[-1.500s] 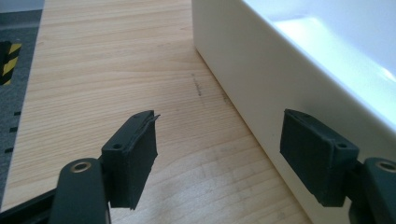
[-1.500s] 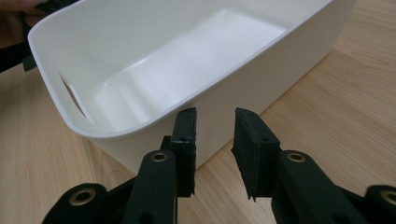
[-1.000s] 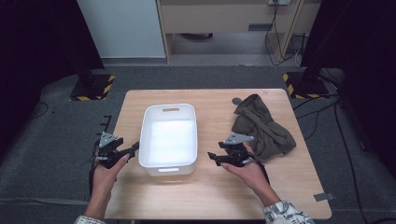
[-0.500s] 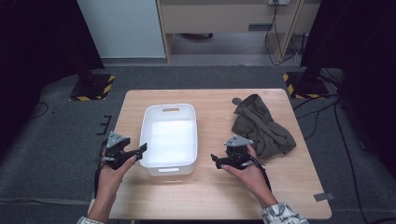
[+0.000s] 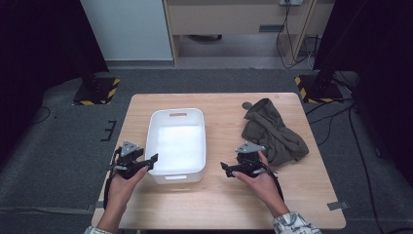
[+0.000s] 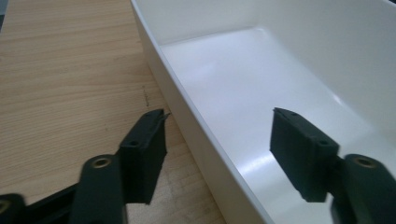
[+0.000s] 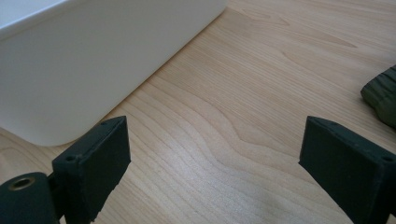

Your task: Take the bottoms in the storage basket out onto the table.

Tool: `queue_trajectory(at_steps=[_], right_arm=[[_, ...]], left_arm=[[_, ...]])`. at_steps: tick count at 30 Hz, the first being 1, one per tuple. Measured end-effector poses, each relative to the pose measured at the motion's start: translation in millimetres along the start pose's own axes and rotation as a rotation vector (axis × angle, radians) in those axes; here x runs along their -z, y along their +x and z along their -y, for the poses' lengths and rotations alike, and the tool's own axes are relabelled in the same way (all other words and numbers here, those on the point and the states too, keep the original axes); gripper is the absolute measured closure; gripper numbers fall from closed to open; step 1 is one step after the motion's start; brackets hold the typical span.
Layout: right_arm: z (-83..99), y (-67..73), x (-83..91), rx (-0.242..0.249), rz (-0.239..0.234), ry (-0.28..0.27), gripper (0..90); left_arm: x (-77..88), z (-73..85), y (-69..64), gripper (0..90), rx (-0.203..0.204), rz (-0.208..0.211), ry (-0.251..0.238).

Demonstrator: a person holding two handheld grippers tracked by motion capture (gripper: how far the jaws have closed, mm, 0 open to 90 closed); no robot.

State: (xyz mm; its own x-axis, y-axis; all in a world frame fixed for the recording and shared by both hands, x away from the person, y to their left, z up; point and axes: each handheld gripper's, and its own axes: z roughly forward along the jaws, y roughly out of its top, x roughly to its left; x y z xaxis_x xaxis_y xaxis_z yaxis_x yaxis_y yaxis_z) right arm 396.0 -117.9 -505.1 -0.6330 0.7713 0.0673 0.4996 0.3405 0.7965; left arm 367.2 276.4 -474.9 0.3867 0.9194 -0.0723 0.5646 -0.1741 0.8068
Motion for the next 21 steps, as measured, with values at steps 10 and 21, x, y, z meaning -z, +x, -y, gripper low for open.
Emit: queue_trajectory(at_steps=[10,21], right_arm=[[0.4,0.5,-0.5,0.008,-0.009,0.005,10.4],[1.8,1.6,-1.0,0.014,-0.015,0.014,11.6]], left_arm=[[-2.4,3.9,1.4,58.3,0.02,0.037,0.063],[2.4,4.6,22.8,70.8,0.047,-0.006,0.025]])
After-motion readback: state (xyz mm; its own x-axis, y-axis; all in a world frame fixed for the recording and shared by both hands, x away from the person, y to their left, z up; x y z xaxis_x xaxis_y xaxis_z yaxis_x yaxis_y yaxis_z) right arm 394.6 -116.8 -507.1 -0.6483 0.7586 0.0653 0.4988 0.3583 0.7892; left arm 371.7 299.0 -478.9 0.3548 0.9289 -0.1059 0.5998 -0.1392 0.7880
